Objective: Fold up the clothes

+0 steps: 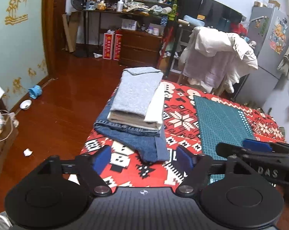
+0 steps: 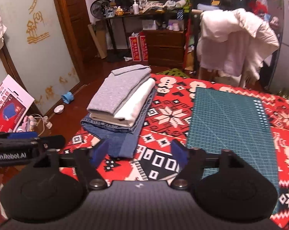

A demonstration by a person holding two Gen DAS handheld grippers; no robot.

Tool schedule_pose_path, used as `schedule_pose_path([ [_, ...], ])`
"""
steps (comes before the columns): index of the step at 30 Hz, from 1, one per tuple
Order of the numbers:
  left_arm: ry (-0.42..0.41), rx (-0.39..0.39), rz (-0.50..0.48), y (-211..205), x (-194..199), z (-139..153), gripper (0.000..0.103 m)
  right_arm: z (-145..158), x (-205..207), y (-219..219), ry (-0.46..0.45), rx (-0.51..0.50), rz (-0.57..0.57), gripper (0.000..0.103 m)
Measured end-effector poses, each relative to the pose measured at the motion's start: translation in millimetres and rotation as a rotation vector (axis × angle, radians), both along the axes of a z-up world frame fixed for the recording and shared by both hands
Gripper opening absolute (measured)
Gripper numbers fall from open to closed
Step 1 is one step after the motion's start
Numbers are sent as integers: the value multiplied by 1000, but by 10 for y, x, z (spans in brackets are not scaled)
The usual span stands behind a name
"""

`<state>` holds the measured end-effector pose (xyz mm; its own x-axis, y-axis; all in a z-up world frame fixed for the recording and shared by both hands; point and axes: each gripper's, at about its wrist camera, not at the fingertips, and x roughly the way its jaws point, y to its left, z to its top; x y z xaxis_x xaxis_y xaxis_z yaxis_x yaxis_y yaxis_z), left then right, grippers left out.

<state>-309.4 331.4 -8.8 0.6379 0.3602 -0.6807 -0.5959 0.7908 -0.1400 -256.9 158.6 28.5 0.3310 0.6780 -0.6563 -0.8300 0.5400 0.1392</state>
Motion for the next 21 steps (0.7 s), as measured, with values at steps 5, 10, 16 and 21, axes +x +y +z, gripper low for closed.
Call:
schedule_pose_path([
  [5,18,31,18,-156,-143,42,84,82,-196,-303,-32,17,-22,101],
  [10,48,54,38,-297,-254,33,85,152,-329,-501,-46,1,-42,102],
  [16,57,61,47,-466,-399,8,85,182,-422,-683,-33,-19,-61,102],
  [21,77,71,41,-587,-474,-22,85,177,-486,-806,-44,-37,-83,102],
])
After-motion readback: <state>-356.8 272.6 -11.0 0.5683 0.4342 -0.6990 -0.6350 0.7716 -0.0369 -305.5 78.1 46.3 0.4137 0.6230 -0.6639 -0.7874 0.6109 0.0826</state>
